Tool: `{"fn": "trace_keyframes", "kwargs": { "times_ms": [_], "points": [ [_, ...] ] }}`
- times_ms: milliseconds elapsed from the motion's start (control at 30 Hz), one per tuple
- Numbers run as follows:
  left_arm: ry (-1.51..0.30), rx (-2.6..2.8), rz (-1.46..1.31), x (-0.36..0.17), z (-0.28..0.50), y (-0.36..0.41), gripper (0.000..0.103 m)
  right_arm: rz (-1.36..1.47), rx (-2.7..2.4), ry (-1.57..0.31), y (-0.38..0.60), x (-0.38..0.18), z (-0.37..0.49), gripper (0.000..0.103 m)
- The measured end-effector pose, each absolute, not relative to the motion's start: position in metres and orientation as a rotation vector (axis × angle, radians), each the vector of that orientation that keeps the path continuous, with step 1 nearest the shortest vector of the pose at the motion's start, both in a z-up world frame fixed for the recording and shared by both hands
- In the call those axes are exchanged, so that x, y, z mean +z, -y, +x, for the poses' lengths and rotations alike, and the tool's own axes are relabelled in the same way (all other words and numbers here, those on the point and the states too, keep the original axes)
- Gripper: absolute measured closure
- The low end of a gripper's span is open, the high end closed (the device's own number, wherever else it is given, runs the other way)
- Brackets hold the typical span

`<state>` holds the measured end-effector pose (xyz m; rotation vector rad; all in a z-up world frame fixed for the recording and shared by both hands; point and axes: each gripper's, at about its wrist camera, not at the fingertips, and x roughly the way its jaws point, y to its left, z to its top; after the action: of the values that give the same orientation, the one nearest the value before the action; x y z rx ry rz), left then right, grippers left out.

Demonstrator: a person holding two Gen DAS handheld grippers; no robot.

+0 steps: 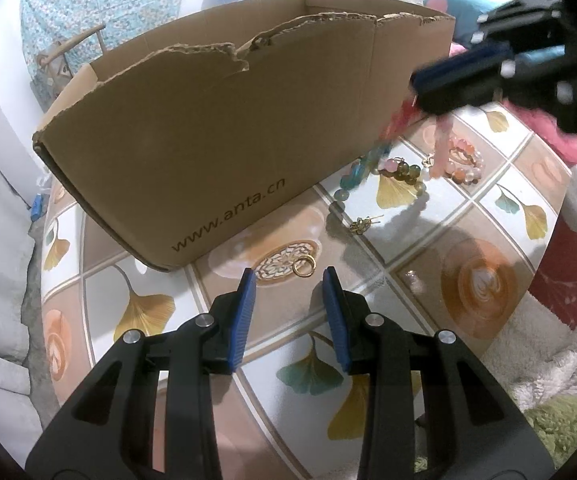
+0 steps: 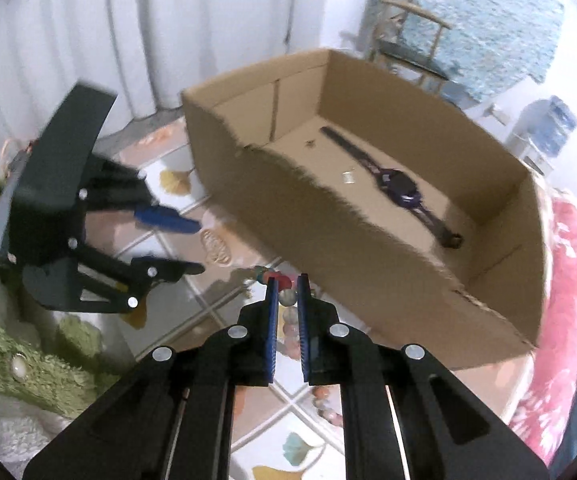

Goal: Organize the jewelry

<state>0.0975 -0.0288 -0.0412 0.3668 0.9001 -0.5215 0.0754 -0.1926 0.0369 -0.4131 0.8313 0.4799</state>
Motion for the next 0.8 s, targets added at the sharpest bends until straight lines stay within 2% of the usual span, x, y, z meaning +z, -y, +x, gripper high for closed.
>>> {"fn": "trace_keyframes", "kwargs": {
  "times_ms": [533, 800],
  "points": [
    [-0.905, -0.506, 0.378, -0.04, 0.093, 0.038, 0.07, -0.057, 0.211, -0.807, 0.285, 0.036, 0.067, 0.094],
    [-0.905, -0.493, 0.388, -0.038, 0.091, 0.045, 0.07, -0.011, 0.135, -0.79, 0.313, 0.035, 0.079, 0.094]
  ]
}}
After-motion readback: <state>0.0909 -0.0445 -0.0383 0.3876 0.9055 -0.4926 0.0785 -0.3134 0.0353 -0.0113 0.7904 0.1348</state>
